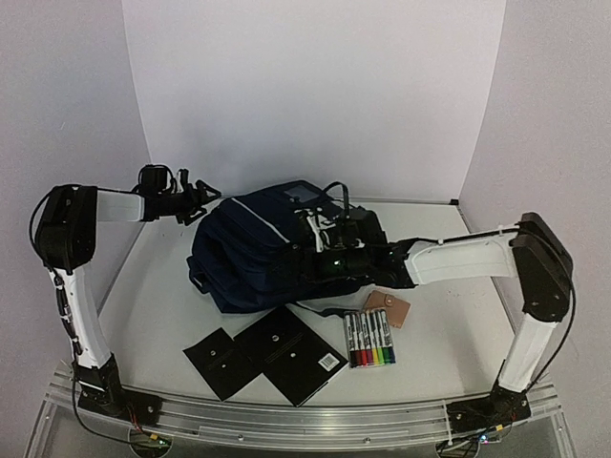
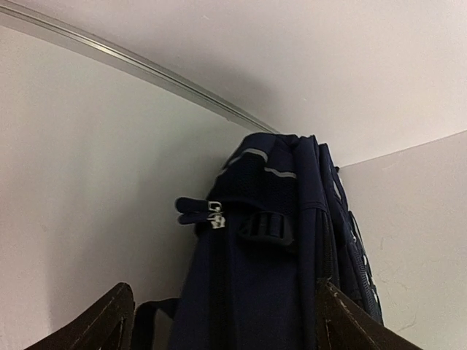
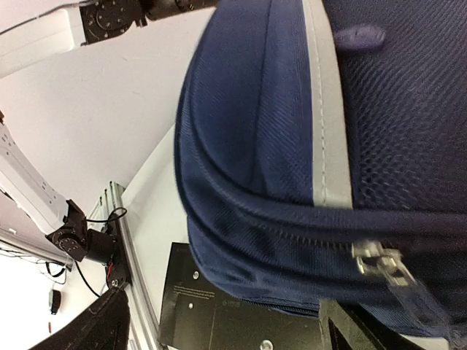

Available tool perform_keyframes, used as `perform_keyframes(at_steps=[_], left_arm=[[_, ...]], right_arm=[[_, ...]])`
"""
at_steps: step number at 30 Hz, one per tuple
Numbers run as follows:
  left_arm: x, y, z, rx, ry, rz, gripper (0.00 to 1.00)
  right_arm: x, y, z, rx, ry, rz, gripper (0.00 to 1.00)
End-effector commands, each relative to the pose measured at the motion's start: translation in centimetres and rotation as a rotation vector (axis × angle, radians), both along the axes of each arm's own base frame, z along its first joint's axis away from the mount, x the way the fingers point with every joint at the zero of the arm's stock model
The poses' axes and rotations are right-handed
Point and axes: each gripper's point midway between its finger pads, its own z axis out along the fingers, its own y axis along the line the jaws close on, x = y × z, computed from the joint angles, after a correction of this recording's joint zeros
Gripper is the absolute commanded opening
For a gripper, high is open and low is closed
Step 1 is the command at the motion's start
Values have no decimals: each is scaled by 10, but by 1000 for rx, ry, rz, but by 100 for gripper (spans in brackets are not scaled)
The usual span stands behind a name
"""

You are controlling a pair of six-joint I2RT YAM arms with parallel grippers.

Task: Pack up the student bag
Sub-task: Adjust the student bag at the center of the board.

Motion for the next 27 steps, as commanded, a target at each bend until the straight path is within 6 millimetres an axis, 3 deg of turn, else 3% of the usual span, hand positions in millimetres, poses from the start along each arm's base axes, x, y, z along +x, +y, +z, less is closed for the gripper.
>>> perform_keyframes(at_steps=[1,4,7,13,17,21,27], left_arm=[[-20,54,43,171,-39,123,88],[-47,65,39,185,18,166,90],[-80,62,27,131,78,171,91],[-146,57,1,4,178,199,92],[-182,53,-16,-61,240,201,91],[-203,45,-26,-125,258,175,90],[-212,44,-41,-117,296,172,89]], right_arm=[[8,-54,65,-27,-168,-124,88],[21,-91,57,-53,-143,-169,84],[26,-105,45,-58,-112,-132,76],[21,-91,24,-54,-81,24,62],[29,-84,-4,-97,-58,34,51],[35,-78,-24,-114,-28,41,46],[47,-73,-27,-94,-38,6,42]])
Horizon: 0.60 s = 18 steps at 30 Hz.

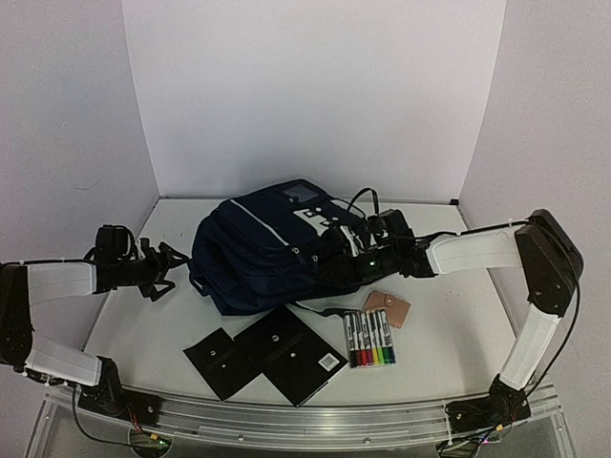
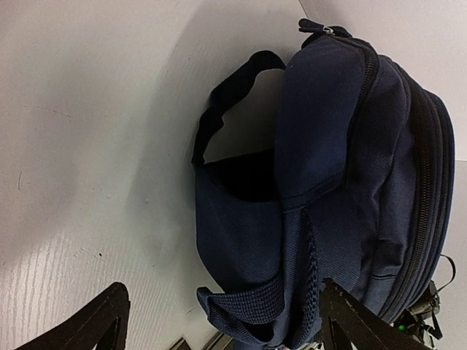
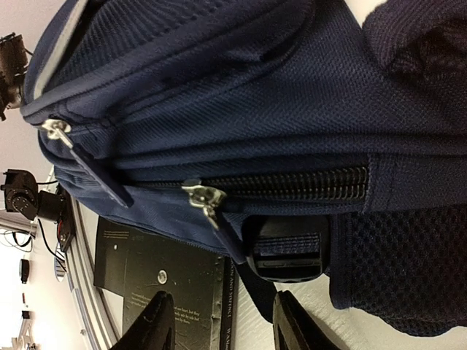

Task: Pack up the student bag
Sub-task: Adjust the student bag at the center of the board.

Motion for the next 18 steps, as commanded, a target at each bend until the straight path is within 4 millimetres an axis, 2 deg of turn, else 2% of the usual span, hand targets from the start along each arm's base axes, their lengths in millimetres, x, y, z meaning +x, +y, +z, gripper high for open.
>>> perform_keyframes(at_steps=[1,5,13,18], left_arm=[[5,-6,12,-41,-53,-17,89],[9,-12,7,-64,-40,-45,89],[17,-36,17,-108,-115,-142,90],[21,-56,17,-115,-126,-209,89]], right_arm=[[18,16,32,86,-91,-3,40],[23,19,33,106,-89,-20,37],[33,24,32,119,-91,-48,37],[35,26,32,129,-86,-53,28]])
